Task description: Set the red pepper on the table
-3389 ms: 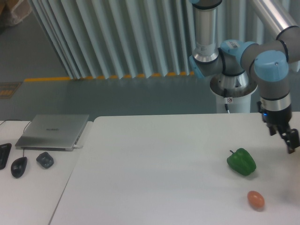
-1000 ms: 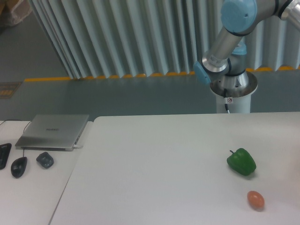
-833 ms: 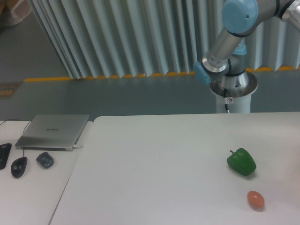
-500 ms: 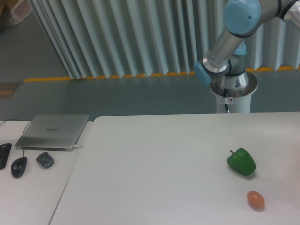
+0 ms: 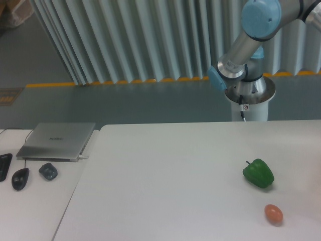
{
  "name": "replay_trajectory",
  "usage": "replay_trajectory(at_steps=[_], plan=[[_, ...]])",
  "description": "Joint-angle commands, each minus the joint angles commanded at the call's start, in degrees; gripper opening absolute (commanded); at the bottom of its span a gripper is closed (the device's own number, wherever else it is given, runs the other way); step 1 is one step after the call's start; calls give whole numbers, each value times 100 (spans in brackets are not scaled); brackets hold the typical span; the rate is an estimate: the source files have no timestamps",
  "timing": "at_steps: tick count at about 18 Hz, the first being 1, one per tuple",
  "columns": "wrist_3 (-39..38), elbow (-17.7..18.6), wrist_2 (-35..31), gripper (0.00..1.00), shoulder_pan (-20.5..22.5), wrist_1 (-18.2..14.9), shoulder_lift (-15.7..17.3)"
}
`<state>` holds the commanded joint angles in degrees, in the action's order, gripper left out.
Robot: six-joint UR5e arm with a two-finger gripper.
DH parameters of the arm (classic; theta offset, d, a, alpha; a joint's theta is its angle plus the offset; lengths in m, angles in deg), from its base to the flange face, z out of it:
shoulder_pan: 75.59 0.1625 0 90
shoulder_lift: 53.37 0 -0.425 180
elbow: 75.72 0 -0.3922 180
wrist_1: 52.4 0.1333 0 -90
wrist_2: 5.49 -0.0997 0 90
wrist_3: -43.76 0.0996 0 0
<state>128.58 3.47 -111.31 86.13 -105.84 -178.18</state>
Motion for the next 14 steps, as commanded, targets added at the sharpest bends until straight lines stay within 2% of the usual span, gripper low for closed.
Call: replay_trajectory(at_steps=[1, 4, 7, 9, 12, 14], plan=[[-17, -9, 0, 96, 0, 0, 0], [-44, 0, -9, 66, 0, -9, -9], [-26, -9, -18, 60, 0, -18, -18], [-53, -79, -44, 50, 0, -44, -9], [-61, -141, -88, 48, 0, -114, 44], [-97, -167, -53, 48, -9, -351, 105]])
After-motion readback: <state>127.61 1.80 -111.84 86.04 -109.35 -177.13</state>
